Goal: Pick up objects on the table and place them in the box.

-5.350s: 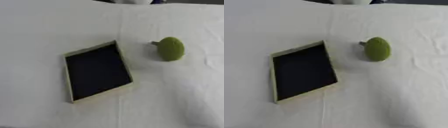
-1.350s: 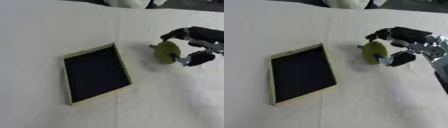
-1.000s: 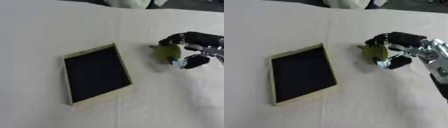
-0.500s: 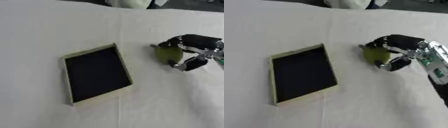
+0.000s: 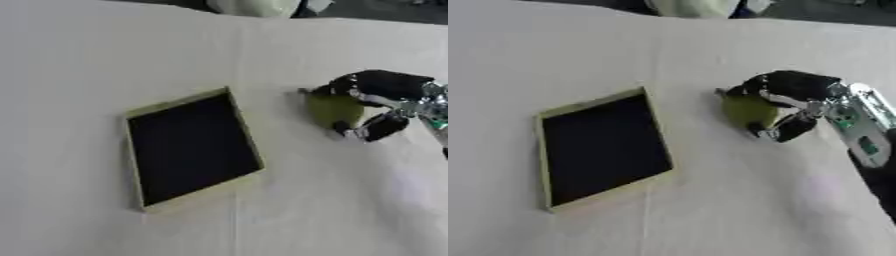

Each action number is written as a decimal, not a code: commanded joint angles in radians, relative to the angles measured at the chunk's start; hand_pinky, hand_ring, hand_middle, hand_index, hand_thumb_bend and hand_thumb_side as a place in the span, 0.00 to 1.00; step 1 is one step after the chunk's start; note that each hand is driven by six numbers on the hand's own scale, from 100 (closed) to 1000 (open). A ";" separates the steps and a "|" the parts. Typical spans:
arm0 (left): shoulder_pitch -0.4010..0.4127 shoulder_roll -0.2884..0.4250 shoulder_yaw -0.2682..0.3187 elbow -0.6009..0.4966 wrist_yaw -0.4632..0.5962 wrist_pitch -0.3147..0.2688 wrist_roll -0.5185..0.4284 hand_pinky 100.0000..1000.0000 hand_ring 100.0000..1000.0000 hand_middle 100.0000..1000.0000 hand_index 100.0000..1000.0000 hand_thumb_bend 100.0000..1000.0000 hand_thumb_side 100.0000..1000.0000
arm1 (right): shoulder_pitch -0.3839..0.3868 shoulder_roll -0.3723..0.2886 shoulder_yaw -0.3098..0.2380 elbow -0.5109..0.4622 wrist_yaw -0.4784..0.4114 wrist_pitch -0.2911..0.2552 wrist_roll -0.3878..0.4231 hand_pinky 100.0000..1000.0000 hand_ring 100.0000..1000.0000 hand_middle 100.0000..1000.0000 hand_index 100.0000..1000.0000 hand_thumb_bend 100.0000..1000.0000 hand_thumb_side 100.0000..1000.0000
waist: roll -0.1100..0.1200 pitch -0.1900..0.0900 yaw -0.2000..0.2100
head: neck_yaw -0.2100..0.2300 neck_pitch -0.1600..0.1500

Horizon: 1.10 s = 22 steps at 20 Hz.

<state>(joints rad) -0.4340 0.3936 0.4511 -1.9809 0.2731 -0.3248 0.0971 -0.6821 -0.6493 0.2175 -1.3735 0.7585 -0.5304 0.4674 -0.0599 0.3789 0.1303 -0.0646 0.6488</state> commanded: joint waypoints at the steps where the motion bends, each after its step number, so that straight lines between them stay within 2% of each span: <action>1: -0.010 0.017 -0.001 -0.019 0.007 0.000 -0.003 0.44 0.59 0.60 0.63 0.00 0.43 | 0.003 -0.017 -0.009 -0.031 -0.017 -0.007 -0.005 0.79 0.82 0.77 0.96 0.04 0.15 | 0.006 -0.020 0.002 | -0.017 -0.005; 3: -0.010 0.018 -0.001 -0.019 0.006 0.001 -0.004 0.44 0.60 0.60 0.63 0.00 0.43 | 0.008 -0.030 -0.015 -0.068 -0.040 -0.006 -0.009 0.81 0.84 0.81 0.96 0.02 0.17 | 0.004 -0.020 0.001 | -0.020 -0.005; 9: -0.010 0.020 -0.001 -0.019 0.006 0.001 -0.003 0.44 0.60 0.60 0.63 0.00 0.43 | 0.032 -0.074 -0.056 -0.170 -0.127 0.033 -0.019 0.83 0.87 0.83 0.96 0.00 0.19 | 0.002 -0.021 0.000 | -0.010 -0.004; 14: -0.009 0.020 -0.001 -0.019 0.005 0.002 -0.004 0.44 0.60 0.60 0.63 0.00 0.43 | 0.035 -0.101 -0.076 -0.191 -0.199 0.043 0.026 0.85 0.90 0.85 0.97 0.00 0.29 | 0.001 -0.021 0.000 | -0.009 -0.005; 16: -0.009 0.020 -0.001 -0.019 0.006 0.002 -0.004 0.44 0.60 0.60 0.63 0.00 0.43 | 0.031 -0.112 -0.080 -0.186 -0.217 0.040 0.052 0.86 0.92 0.86 0.97 0.00 0.29 | 0.000 -0.022 0.001 | -0.010 -0.005; 20: -0.010 0.021 -0.002 -0.019 0.006 0.003 -0.004 0.44 0.60 0.60 0.63 0.00 0.43 | 0.016 -0.132 -0.082 -0.167 -0.218 0.022 0.104 0.89 0.95 0.88 0.97 0.03 0.23 | -0.002 -0.023 0.002 | -0.010 -0.004; 21: -0.010 0.021 -0.002 -0.019 0.006 0.003 -0.005 0.44 0.60 0.60 0.63 0.00 0.43 | 0.011 -0.137 -0.081 -0.160 -0.215 0.017 0.117 0.90 0.96 0.88 0.98 0.13 0.16 | -0.002 -0.023 0.002 | -0.010 -0.003; 22: -0.009 0.021 -0.003 -0.019 0.006 0.003 -0.005 0.44 0.60 0.60 0.63 0.00 0.43 | 0.004 -0.142 -0.080 -0.150 -0.211 0.013 0.131 0.91 0.96 0.89 0.98 0.15 0.14 | -0.002 -0.024 0.002 | -0.010 -0.003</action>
<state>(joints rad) -0.4342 0.3936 0.4503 -1.9809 0.2731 -0.3225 0.0948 -0.6614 -0.7483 0.1532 -1.5246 0.5505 -0.5119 0.5828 -0.0649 0.3788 0.1310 -0.0751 0.6489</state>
